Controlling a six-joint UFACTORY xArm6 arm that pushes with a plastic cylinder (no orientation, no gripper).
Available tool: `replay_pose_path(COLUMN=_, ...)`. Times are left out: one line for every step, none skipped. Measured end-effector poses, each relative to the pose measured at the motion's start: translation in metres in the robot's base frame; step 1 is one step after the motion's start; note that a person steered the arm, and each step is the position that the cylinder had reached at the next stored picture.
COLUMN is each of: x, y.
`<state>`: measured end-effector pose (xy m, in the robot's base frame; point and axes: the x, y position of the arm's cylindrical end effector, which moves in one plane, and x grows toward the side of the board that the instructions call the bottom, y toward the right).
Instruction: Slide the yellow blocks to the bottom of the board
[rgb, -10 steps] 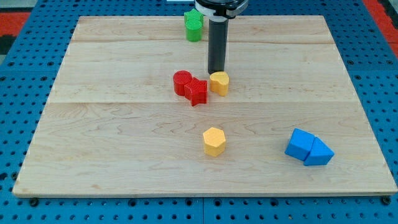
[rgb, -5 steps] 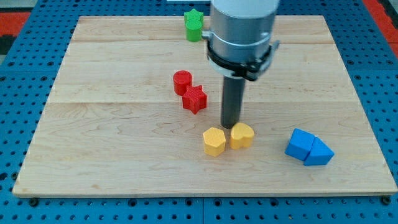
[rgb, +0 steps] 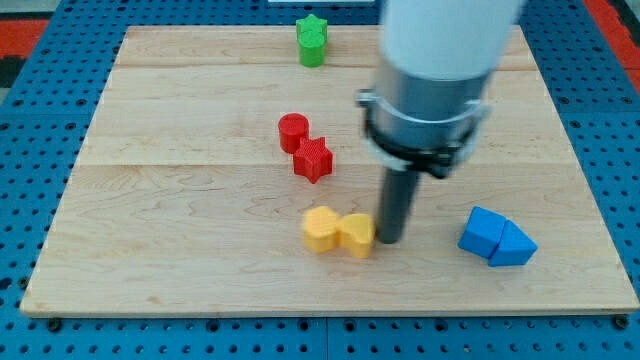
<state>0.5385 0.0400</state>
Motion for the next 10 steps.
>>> replay_pose_path(x=-0.007, y=-0.067)
replay_pose_path(x=-0.010, y=-0.107)
replay_pose_path(x=-0.029, y=-0.030)
replay_pose_path(x=-0.043, y=-0.083)
replay_pose_path(x=-0.033, y=-0.149)
replay_pose_path(x=0.009, y=-0.143)
replay_pose_path(x=-0.011, y=-0.143)
replay_pose_path(x=-0.055, y=-0.130)
replay_pose_path(x=-0.023, y=-0.086)
replay_pose_path(x=-0.020, y=-0.085)
